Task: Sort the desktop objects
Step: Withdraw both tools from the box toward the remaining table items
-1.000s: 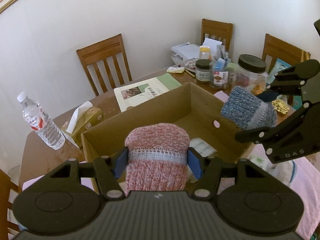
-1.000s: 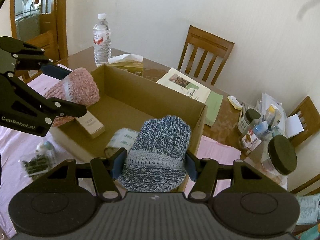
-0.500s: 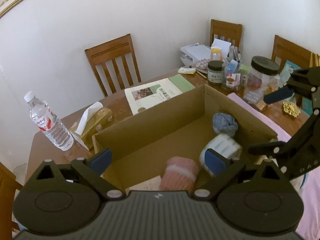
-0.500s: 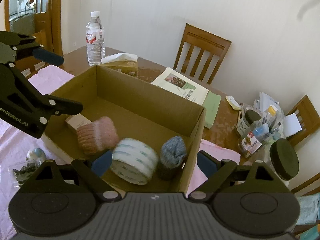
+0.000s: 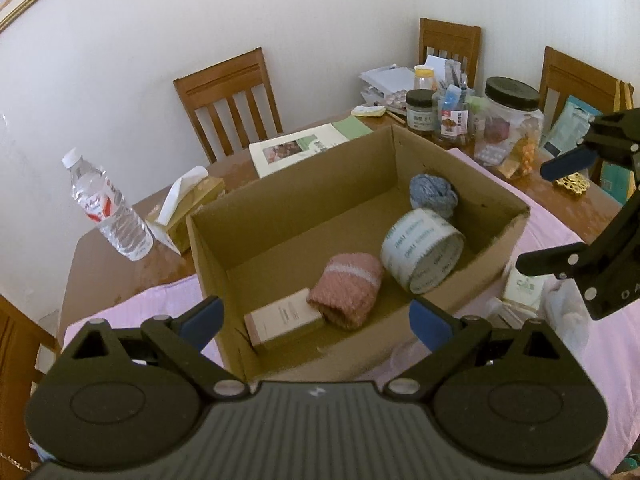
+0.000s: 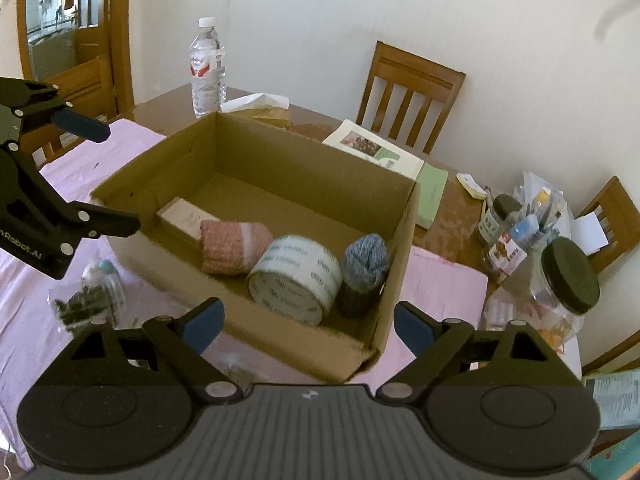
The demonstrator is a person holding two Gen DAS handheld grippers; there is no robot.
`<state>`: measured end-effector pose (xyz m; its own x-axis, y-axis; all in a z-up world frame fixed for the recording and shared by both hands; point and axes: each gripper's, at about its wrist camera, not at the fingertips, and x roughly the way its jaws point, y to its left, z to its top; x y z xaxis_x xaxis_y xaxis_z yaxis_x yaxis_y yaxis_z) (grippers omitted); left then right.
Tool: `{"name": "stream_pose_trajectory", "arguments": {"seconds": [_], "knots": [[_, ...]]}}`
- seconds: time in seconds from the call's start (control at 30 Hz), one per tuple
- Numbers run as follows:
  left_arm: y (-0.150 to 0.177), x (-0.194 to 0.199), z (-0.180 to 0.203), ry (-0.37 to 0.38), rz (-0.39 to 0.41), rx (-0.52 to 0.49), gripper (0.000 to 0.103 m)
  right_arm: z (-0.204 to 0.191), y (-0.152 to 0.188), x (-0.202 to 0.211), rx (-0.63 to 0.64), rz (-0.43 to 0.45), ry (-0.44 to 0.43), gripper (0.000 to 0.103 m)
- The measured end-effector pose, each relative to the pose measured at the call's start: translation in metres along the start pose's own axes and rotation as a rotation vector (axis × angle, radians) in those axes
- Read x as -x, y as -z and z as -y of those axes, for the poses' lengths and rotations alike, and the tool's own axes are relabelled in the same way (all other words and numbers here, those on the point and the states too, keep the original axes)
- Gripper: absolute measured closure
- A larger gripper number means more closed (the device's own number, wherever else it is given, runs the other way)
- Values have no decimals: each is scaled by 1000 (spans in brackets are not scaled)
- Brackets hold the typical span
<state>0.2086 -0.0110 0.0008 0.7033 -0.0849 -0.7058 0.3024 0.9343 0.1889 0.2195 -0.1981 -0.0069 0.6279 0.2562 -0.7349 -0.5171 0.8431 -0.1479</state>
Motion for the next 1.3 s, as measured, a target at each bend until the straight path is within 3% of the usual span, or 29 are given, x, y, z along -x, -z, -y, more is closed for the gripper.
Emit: {"name": "stream_pose_trajectory", "arguments": {"seconds": [0.73,1.3], "knots": [[68,11,19,-20,-123,131,4,-6,63,-5,-80,-96,9,9],[91,14,26,-15,-162,166,4,-9,108,1,-128,-181,20,9]]}}
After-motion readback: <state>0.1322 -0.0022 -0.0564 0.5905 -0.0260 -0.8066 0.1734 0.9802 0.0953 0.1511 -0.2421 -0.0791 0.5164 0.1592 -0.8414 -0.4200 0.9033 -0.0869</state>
